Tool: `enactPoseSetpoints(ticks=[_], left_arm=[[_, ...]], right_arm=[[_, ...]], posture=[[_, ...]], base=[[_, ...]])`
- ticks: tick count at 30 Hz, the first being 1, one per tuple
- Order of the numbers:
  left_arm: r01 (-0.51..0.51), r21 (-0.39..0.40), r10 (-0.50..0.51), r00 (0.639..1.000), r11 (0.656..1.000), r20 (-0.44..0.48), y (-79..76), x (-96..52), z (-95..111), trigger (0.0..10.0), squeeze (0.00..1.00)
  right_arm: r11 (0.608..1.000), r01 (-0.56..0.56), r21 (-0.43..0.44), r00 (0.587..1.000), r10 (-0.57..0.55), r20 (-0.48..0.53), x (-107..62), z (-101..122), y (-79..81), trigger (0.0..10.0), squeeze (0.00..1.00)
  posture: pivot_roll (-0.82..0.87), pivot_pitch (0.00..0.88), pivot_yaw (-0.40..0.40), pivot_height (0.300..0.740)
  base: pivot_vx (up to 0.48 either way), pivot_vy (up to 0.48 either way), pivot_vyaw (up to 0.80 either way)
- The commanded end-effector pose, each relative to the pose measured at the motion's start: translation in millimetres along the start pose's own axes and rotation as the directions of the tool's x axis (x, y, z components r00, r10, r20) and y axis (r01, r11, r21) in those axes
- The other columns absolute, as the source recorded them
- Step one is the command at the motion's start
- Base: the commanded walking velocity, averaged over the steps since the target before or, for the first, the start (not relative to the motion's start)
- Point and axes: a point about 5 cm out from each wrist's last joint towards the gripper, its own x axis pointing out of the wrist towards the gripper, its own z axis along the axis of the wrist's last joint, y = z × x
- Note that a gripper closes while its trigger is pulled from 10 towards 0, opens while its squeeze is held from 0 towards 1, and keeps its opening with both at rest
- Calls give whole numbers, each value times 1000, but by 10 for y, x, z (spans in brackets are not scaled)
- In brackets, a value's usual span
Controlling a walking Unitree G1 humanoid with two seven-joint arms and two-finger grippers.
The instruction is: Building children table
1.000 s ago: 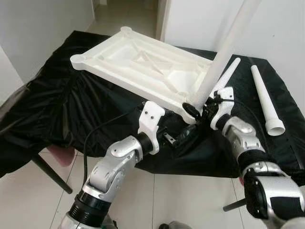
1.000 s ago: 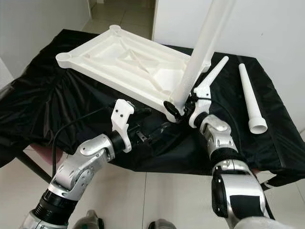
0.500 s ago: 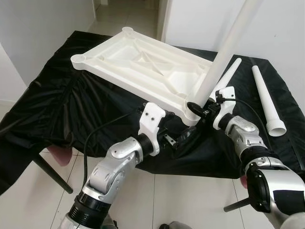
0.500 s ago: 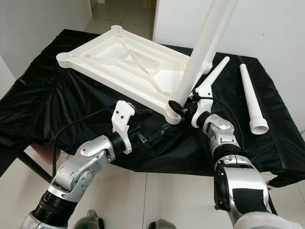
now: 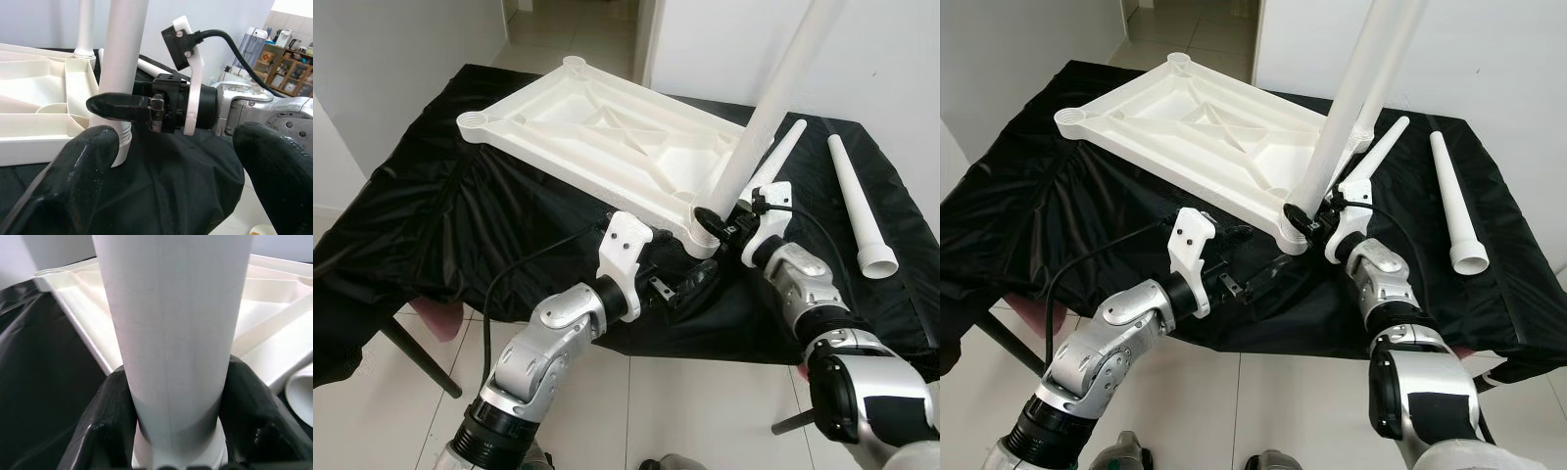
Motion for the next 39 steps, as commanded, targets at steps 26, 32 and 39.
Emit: enactPoseSetpoints(ticks=[26, 32, 39], left_arm=[[28, -7, -28, 1000, 1000, -8, -3, 7, -4, 10000, 0], [25, -9, -25, 1000, 1000, -7, -10, 8, -5, 10000, 0], [24, -12, -24, 1000, 1000, -3, -19, 14, -7, 10000, 0]], right_arm=[[853, 502, 139, 857, -513, 49, 17, -122, 516, 10000, 0], [853, 503, 135, 858, -512, 37, 19, -126, 587, 10000, 0], [905, 378, 193, 903, -407, 139, -29, -9, 634, 10000, 1000]], posture=[[86, 31, -62, 740], [87, 32, -67, 740], [89, 24, -71, 740]], base=[[0, 0, 0], [0, 0, 0], [0, 0, 0]])
